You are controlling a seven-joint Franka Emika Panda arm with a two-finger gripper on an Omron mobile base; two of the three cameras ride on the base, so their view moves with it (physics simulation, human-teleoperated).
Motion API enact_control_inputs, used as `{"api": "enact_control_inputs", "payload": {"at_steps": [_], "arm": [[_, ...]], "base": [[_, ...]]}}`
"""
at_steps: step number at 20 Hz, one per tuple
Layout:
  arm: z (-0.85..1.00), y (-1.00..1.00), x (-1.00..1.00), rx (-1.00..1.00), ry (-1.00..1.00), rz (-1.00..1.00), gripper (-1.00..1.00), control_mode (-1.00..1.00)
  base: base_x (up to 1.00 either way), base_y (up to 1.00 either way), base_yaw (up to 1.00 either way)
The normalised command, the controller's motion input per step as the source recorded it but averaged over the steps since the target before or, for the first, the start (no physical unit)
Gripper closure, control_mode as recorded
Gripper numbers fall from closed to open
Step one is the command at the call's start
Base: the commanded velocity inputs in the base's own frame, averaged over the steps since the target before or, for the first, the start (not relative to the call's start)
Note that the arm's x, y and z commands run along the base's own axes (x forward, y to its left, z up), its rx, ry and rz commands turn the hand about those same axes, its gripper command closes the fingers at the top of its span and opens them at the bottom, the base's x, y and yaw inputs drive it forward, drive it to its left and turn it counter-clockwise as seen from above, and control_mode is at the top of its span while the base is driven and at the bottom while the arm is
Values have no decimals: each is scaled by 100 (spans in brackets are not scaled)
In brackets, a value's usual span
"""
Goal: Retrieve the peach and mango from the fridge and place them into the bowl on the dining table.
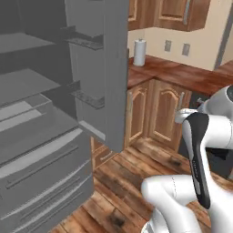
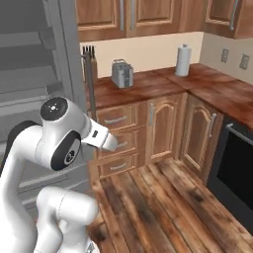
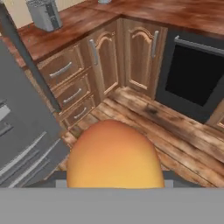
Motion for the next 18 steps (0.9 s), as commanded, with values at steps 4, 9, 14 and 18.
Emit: {"api": "enact_control_inputs", "payload": {"at_steps": [4, 9, 14, 18], "arm": [[0, 0, 0, 0, 0, 0, 100, 100], [0, 0, 0, 0, 0, 0, 100, 100], [0, 0, 0, 0, 0, 0, 100, 100], [0, 0, 0, 0, 0, 0, 100, 100]], "base": [[0, -69, -67], [1, -70, -69], [1, -56, -73], [5, -44, -77]]}}
